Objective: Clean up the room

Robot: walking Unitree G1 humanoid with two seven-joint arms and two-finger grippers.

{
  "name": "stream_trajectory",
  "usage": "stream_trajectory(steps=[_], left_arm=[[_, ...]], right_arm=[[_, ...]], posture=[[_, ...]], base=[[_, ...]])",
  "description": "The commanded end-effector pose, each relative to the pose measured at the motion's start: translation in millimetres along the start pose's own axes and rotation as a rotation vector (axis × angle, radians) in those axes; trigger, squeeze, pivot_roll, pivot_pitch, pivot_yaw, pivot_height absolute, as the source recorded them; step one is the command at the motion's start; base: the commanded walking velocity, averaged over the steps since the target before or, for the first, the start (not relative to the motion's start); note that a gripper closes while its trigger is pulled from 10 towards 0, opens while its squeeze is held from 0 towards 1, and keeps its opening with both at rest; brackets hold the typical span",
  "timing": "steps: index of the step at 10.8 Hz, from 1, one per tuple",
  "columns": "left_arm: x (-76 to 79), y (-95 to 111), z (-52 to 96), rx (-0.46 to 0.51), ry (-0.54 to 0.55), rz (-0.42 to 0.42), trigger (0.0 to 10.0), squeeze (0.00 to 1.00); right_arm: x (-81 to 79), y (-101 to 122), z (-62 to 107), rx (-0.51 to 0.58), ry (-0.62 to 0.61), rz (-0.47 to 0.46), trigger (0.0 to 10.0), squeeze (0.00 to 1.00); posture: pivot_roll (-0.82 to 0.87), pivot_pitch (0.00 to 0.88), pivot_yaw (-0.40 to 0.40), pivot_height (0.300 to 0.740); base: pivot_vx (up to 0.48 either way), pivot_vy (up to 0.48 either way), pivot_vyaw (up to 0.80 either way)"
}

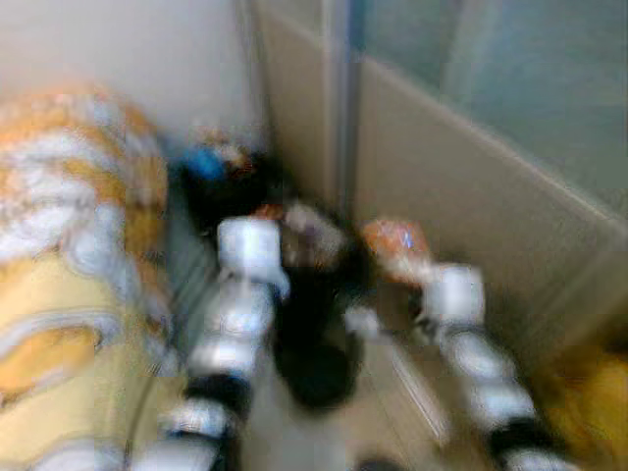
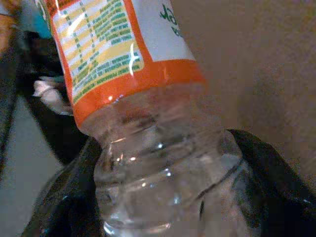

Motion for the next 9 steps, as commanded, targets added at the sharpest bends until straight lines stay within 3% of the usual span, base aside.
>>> stream_trajectory(steps=[1, 4, 5, 6, 7, 8, 9], left_arm=[[-16.3, -7, 1.5, -0.021, 0.035, -0.02, 10.0, 0.0], [-5.6, -3, 1.0, -0.007, -0.003, -0.057, 10.0, 0.0], [-8.0, 0, -0.3, 0.0, 0.007, -0.068, 10.0, 0.0], [-27.4, -3, -1.6, -0.017, 0.043, -0.117, 10.0, 0.0], [-50.4, 1, -1.1, 0.0, 0.085, -0.252, 10.0, 0.0], [-82.0, 10, -2.1, -0.009, 0.05, -0.302, 10.0, 0.0], [-75.5, 12, 0.7, -0.019, -0.111, -0.284, 10.0, 0.0]], right_arm=[[-21.6, 12, -5.9, 0.046, 0.058, -0.009, 10.0, 0.0], [-17.4, 4, -6.9, 0.002, 0.043, -0.002, 10.0, 0.0], [-11.5, -22, -8.8, -0.159, 0.001, -0.031, 10.0, 0.0], [-8.8, -43, -7.6, -0.277, -0.014, -0.055, 10.0, 0.0], [-12.3, -46, -8.2, -0.303, -0.005, -0.083, 10.0, 0.0], [-22.3, -57, -7.6, -0.372, 0.017, -0.077, 10.0, 0.0], [-26.9, -65, -5.9, -0.415, 0.018, -0.054, 10.0, 0.0]], posture=[[-0.28, 0.0, 0.041, 0.74], [-0.28, 0.0, 0.038, 0.74], [-0.28, 0.0, 0.042, 0.74], [-0.27, 0.0, 0.054, 0.74], [-0.26, 0.0, 0.055, 0.74], [-0.19, 0.027, 0.067, 0.74], [-0.17, 0.04, 0.07, 0.74]], base=[[0.48, 0.0, 0.0], [0.48, 0.0, 0.0], [0.0, 0.0, 0.0], [0.0, 0.0, 0.0], [0.0, 0.0, 0.0], [0.0, 0.0, 0.0], [0.0, 0.0, 0.0]])
Point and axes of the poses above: a point about 5 cm out from each wrist's last joint towards the gripper, its own z axis pointing back from the gripper into the wrist, its own y axis along the axis of the wrist's last joint, x = y × z, the point moved 5 cm from there along -z, pointing out of the wrist towards the gripper, and after that the axes turned 13 degrees about -z, right-handed, at the moved point
